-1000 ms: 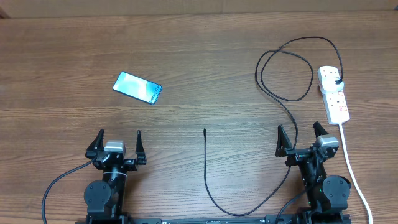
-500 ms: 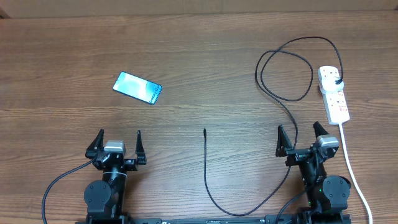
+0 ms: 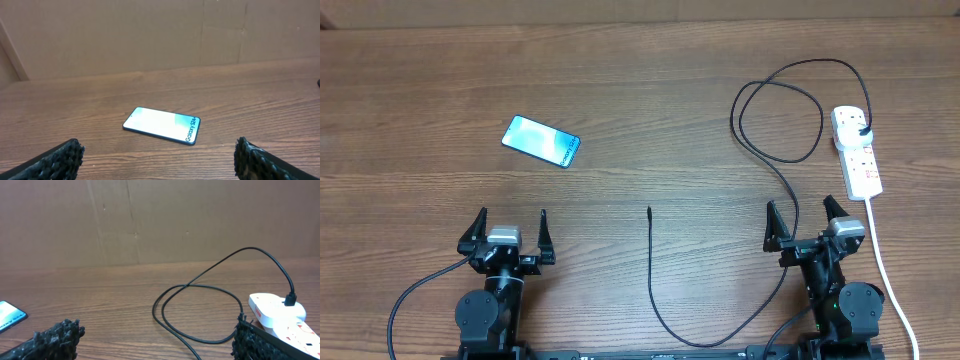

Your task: Plug charger to phone and switch on socket

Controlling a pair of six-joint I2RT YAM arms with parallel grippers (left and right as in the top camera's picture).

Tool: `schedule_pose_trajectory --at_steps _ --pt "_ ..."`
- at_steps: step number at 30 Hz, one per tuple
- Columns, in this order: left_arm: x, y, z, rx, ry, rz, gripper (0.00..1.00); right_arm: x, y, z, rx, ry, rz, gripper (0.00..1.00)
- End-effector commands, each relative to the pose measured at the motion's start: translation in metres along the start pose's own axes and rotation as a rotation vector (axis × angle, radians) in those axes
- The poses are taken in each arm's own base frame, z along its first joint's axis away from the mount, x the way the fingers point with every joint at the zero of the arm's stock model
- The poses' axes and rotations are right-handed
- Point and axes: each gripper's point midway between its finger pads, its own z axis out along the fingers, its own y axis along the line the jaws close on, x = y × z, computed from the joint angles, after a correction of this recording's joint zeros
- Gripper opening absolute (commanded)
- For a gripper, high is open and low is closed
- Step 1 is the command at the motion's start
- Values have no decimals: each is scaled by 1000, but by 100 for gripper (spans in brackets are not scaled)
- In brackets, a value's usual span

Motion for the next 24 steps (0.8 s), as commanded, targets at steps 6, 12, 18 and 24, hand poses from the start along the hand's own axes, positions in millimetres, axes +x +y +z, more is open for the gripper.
schedule_pose_trajectory --at_steps 6,12,18,24 --pt "0 -1 0 7 -5 8 99 1 0 0 3 -6 6 100" --pt "0 -1 0 7 -5 8 100 1 0 0 3 -6 6 100" --pt "0 -1 0 7 -6 7 100 1 0 0 3 -6 6 100" --pt "-2 3 -1 -18 -8 4 100 1 0 0 3 -6 6 100"
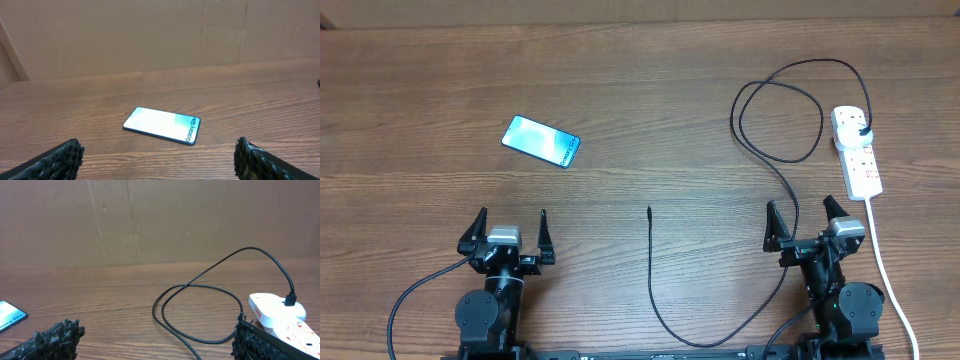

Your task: Plug charger to phone and switch on socket

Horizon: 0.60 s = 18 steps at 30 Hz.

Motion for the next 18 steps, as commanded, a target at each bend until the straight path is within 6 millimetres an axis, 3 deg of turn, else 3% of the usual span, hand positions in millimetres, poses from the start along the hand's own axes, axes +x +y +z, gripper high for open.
schedule_pose_trajectory --at_steps 1,11,18 --pt "-2 4 -1 -23 -9 4 100 1 0 0 3 -6 7 100" --pt "-32 14 -11 -71 -29 -45 100 1 0 0 3 -6 7 100" --pt "-84 16 -28 -70 -84 -55 100 1 0 0 3 -6 7 100"
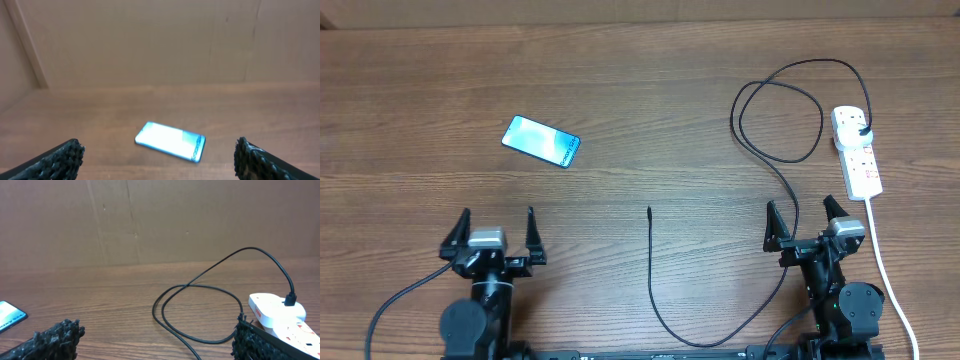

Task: Plug charger to phone and switch on socket
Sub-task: 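Move the left gripper forward over the phone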

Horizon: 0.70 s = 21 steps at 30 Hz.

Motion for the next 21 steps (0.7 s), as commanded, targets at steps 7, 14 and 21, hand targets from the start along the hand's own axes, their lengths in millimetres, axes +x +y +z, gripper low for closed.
schedule_pose_trajectory --at_steps 7,14,21 --pt "-55 3 1 -8 0 -77 100 1 0 0 3 -6 6 100" --pt "-81 -5 29 34 171 -140 100 1 0 0 3 -6 6 100" --pt "-82 -4 71 5 568 -133 100 1 0 0 3 -6 6 100"
